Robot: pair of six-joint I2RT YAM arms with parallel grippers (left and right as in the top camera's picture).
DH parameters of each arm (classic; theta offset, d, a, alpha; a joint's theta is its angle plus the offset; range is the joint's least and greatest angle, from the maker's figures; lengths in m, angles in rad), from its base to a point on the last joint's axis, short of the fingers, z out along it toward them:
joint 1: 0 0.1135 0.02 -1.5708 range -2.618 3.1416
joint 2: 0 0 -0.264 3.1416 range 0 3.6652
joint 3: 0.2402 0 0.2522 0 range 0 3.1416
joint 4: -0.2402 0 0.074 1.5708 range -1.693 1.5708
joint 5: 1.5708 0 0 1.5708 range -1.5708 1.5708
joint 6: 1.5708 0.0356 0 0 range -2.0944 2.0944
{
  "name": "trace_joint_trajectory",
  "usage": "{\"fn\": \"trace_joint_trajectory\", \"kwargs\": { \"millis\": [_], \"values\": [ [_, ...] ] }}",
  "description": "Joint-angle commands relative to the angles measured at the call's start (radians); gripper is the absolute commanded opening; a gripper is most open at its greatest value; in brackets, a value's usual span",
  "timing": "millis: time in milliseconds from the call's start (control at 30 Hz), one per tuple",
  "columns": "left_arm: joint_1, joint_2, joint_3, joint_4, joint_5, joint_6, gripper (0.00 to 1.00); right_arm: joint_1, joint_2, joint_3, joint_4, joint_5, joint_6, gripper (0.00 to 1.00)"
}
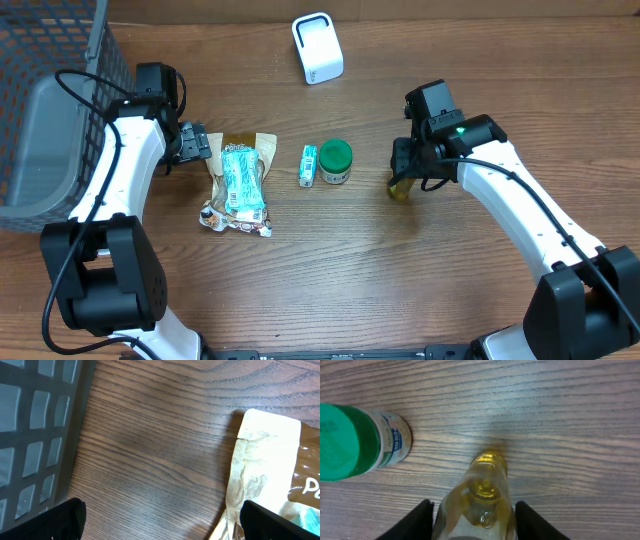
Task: Scan the item barcode
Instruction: 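Hold the right gripper on the upright Vim bottle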
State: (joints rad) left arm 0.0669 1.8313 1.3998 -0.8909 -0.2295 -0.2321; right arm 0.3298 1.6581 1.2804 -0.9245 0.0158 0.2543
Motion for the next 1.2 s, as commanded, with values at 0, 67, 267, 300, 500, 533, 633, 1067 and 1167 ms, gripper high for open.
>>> {"fn": "trace_joint_trajectory", "kwargs": {
  "millis": [0, 67, 267, 300, 500, 533, 633, 1067, 1167],
  "values": [
    [-0.004, -0.001, 0.005, 0.002, -0.013, 0.004, 1.00, 0.003, 0.005, -0.011, 0.007, 0.009, -0.001, 0.45],
    [-0.004, -0.001, 0.005, 0.002, -0.013, 0.004, 1.00, 0.003, 0.005, -0.011, 0.007, 0.009, -0.001, 0.46],
    [-0.004, -0.001, 0.005, 0.002, -0.013, 0.004, 0.99, 0.003, 0.005, -0.011, 0.006, 0.008, -0.001, 0.47],
    [-0.004, -0.001, 0.005, 0.002, -0.013, 0.004, 1.00, 0.003, 0.005, -0.011, 0.006, 0.009, -0.001, 0.47],
    [-0.004, -0.001, 0.005, 0.002, -0.013, 0.004, 1.00, 0.003, 0.005, -0.011, 0.003, 0.009, -0.001, 0.47],
    [-0.004, -0.001, 0.005, 0.002, -0.013, 0.004, 0.99, 0.003, 0.005, -0.011, 0.002, 0.009, -0.001, 0.50],
    [-0.004, -0.001, 0.005, 0.002, -0.013, 0.004, 0.99, 0.003, 0.005, -0.011, 0.002, 0.010, -0.001, 0.50],
    [-0.004, -0.001, 0.005, 0.002, -0.013, 0.004, 0.99, 0.003, 0.005, -0.011, -0.013, 0.009, -0.001, 0.42],
    [-0.004, -0.001, 0.005, 0.002, -0.013, 0.004, 0.99, 0.003, 0.005, -0.011, -0.013, 0.010, -0.001, 0.47]
  ]
}}
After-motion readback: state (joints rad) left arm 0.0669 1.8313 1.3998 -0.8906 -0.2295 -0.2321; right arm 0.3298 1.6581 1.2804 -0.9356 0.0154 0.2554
